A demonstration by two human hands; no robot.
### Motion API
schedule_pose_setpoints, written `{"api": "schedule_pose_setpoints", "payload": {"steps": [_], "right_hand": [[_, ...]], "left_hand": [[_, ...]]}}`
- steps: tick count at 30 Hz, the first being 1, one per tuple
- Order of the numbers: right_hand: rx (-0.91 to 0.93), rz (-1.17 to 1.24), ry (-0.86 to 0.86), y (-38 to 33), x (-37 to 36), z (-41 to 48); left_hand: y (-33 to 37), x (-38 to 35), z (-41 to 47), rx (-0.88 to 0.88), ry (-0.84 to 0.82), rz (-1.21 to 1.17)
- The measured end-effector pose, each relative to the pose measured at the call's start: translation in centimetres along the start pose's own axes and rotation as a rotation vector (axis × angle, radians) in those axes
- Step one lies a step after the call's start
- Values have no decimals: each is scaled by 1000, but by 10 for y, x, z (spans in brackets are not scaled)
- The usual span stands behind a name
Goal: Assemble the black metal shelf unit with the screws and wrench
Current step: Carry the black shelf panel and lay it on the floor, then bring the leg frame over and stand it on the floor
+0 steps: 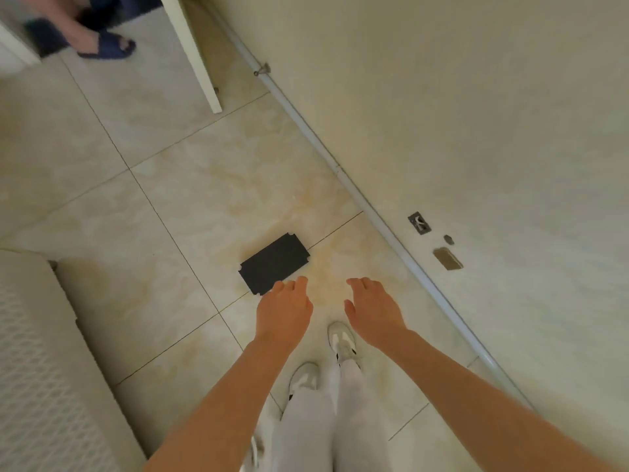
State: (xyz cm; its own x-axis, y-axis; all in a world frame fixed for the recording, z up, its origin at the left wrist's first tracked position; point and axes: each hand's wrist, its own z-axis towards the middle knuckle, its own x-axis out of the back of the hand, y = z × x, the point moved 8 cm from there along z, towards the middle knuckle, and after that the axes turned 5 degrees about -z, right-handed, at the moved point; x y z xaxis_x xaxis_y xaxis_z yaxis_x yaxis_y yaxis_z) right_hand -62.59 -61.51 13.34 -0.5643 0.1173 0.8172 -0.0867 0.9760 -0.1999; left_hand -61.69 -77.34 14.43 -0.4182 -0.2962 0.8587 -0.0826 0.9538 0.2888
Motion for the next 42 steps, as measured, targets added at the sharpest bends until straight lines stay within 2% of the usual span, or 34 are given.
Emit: {"api": "schedule_pose_setpoints", "payload": {"steps": [7,16,22,28,36,42], "right_hand": [[-250,168,91,18,3,-171],[-528,424,209,60,-47,-367],[-765,548,250,95,-105,-478],[-974,666,320,122,-185,-616],[-1251,812,504,157,-271,-806],[-1422,891,624,170,-316,-906]], "left_hand": [[47,49,-109,-141,-39,-51],[123,21,-213,-408,-191,86],[207,-24,-276,-652,-282,298],[286,-92,-382,-836,-325,421],[352,-198,-576,-988,-455,413],[407,-254,-689,-1208,-529,486]]}}
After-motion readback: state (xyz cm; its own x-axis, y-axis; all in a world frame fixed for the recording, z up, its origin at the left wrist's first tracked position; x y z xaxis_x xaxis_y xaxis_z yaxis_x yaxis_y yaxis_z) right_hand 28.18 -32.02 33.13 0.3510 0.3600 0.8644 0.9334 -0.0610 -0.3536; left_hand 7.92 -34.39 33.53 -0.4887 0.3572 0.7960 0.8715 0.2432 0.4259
